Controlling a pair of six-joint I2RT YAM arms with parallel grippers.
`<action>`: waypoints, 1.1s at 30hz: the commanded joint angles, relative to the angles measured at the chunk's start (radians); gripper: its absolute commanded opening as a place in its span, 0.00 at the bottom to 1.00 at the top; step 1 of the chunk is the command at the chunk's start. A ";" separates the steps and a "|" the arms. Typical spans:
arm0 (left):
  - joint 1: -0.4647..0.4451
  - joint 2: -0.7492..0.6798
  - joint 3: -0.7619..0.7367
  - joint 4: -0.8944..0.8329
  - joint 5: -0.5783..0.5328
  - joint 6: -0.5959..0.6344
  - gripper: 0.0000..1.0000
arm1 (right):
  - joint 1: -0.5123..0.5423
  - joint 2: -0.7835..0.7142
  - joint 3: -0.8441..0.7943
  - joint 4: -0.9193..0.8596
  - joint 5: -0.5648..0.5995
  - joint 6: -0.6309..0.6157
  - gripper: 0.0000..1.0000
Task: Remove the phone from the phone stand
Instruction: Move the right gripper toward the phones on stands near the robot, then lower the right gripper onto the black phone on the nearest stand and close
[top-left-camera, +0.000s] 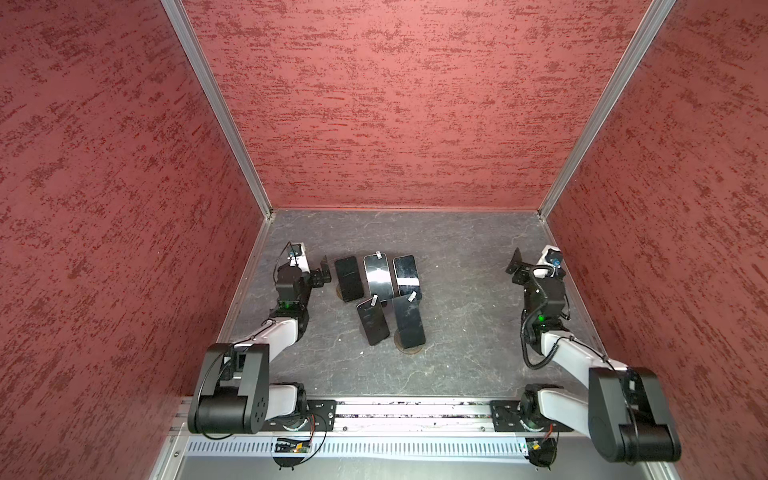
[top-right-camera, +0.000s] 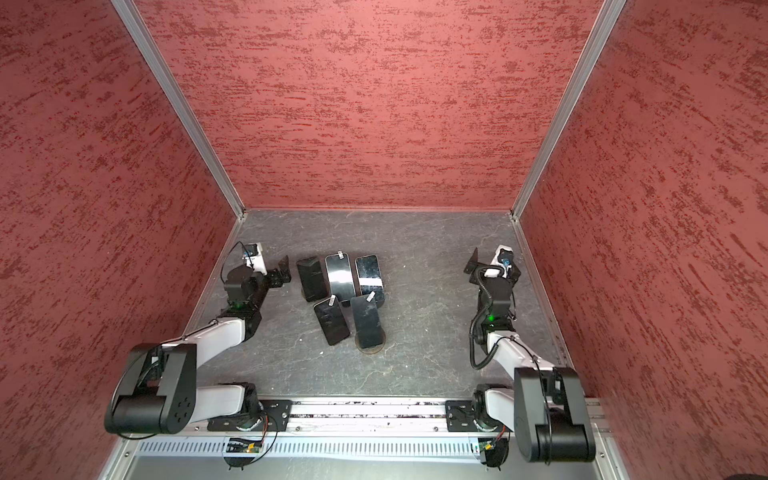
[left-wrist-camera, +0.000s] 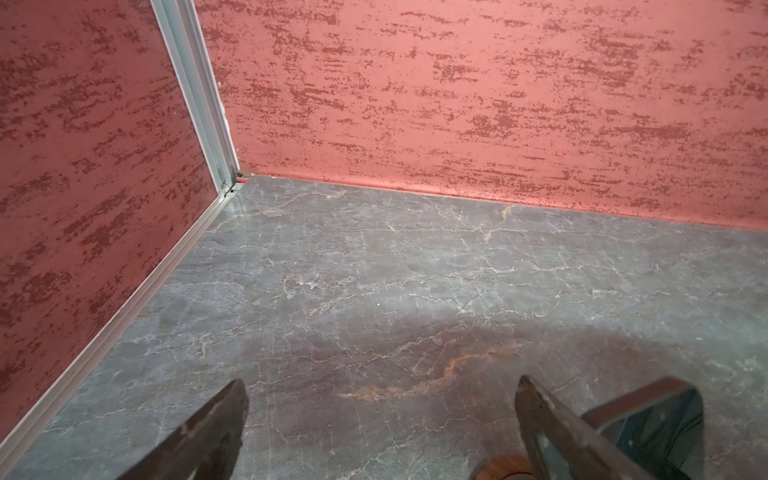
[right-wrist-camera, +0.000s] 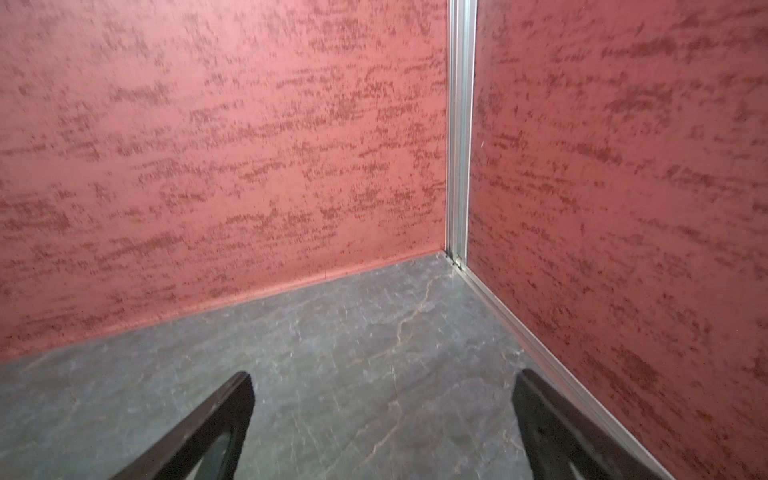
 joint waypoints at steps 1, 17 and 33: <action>-0.007 -0.059 0.067 -0.307 -0.054 -0.096 0.99 | 0.019 -0.059 0.075 -0.309 0.025 0.059 0.99; -0.178 -0.402 0.133 -0.789 -0.051 -0.297 1.00 | 0.282 -0.159 0.271 -0.918 -0.102 0.268 0.99; -0.284 -0.633 0.153 -1.135 0.093 -0.483 1.00 | 0.636 -0.208 0.349 -1.202 -0.172 0.400 0.99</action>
